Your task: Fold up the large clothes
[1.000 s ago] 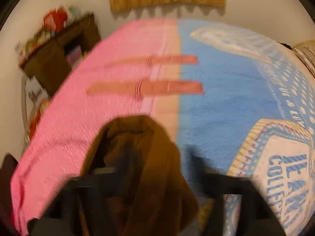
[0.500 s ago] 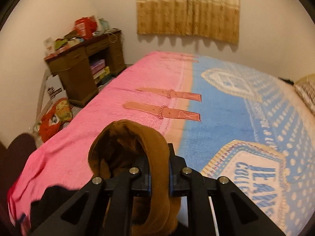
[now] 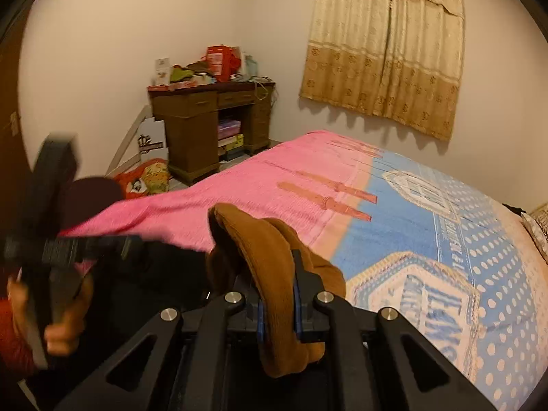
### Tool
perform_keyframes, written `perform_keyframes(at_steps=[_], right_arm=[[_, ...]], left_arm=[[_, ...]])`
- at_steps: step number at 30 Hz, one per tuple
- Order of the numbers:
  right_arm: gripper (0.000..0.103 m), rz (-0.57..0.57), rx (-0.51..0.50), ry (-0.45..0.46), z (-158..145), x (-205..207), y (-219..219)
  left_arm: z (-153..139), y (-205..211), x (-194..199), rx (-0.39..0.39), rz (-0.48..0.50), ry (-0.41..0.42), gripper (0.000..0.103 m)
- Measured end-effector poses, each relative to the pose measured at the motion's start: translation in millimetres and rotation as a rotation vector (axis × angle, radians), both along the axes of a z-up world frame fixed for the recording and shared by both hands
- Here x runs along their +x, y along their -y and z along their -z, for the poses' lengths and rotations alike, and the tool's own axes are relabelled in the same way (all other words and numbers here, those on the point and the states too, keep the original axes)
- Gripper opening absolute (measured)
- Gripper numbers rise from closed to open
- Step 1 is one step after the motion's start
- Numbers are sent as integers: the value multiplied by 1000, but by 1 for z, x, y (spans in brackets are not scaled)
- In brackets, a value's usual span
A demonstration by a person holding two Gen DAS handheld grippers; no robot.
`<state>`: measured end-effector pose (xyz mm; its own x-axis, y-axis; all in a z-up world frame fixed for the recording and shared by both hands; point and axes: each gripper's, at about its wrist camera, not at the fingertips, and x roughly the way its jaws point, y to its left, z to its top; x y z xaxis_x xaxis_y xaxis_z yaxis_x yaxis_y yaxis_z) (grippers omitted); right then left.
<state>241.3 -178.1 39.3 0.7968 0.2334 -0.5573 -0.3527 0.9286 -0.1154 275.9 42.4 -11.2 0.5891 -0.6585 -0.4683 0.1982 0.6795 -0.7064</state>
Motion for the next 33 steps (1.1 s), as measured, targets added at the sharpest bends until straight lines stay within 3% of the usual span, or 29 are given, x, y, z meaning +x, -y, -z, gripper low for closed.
perform_keyframes(at_steps=[2, 5, 9, 11, 12, 14, 15, 16, 19, 21, 25, 28, 31, 33], right_arm=[[11, -26, -29, 19, 15, -14, -6], [11, -52, -69, 37, 33, -26, -16], [11, -87, -112, 52, 47, -42, -20], [11, -90, -105, 44, 51, -46, -16], [11, -87, -102, 40, 52, -47, -13], [11, -63, -103, 27, 55, -46, -5], [11, -44, -92, 17, 54, -44, 1], [11, -17, -66, 7, 51, -41, 9], [11, 22, 61, 0, 33, -44, 31], [11, -2, 104, 1, 25, -54, 33], [11, -76, 54, -2, 34, -95, 14], [12, -117, -1, -21, 61, -123, -2], [12, -83, -76, -61, 95, -132, -19], [14, -41, -99, -94, 107, -135, -24]], left_arm=[[10, 11, 9, -29, 14, -67, 103], [13, 24, 24, -44, 45, -94, 103], [26, 36, 55, -128, 82, -220, 103], [32, 41, 56, -122, 74, -258, 97], [32, 40, 54, -123, 66, -245, 85], [29, 34, 44, -153, 73, -207, 43], [28, 30, 41, -168, 78, -200, 30], [27, 28, 39, -173, 82, -195, 10], [3, 11, 15, -196, 85, -117, 10], [-12, 4, -7, -172, 84, -47, 10], [-20, -13, -65, -80, 83, 47, 10], [3, -20, -93, 0, 30, 43, 10], [42, -11, -98, 188, -33, -25, 16], [67, -3, -96, 250, -28, -67, 19]])
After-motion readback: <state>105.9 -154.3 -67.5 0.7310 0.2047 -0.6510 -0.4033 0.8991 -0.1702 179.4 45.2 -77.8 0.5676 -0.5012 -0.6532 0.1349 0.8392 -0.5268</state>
